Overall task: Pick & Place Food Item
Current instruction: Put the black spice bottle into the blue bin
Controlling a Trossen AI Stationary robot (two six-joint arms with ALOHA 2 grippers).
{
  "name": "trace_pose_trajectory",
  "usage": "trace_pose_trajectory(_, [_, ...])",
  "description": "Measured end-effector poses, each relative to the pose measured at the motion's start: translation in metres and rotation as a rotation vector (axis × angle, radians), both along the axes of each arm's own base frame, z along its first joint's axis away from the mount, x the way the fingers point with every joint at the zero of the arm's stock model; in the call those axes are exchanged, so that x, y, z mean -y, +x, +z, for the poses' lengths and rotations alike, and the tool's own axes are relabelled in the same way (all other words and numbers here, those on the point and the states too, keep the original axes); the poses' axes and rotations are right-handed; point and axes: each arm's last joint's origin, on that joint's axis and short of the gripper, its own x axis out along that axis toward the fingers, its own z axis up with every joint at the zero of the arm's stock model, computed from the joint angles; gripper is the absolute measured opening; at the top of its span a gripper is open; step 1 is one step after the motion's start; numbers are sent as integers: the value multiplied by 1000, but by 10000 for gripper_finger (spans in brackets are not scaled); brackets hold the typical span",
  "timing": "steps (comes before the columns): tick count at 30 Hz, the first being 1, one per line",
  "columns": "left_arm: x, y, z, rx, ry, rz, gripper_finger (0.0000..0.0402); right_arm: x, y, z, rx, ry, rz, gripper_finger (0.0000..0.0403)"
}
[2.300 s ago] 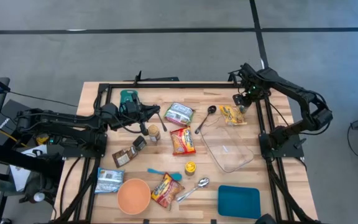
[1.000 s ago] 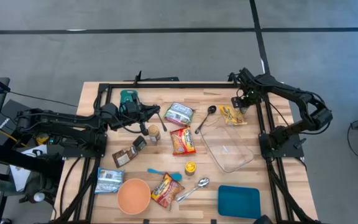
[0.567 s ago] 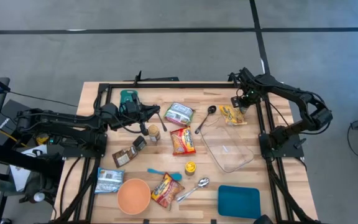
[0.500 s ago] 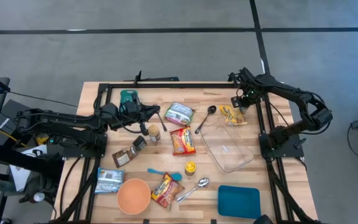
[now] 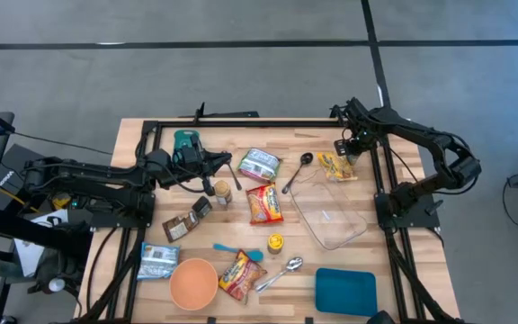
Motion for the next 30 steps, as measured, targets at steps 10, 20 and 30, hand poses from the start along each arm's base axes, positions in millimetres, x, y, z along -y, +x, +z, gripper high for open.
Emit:
trace_pose_trajectory(10, [0,0,0,0,0,0,0,0,0,0,-3,5,0,200])
trace_pose_trajectory(20, [0,0,0,0,0,0,0,-2,5,18,-10,13,23,210])
trace_pose_trajectory(30, [0,0,0,0,0,0,0,-18,11,64,49,-66,88,212])
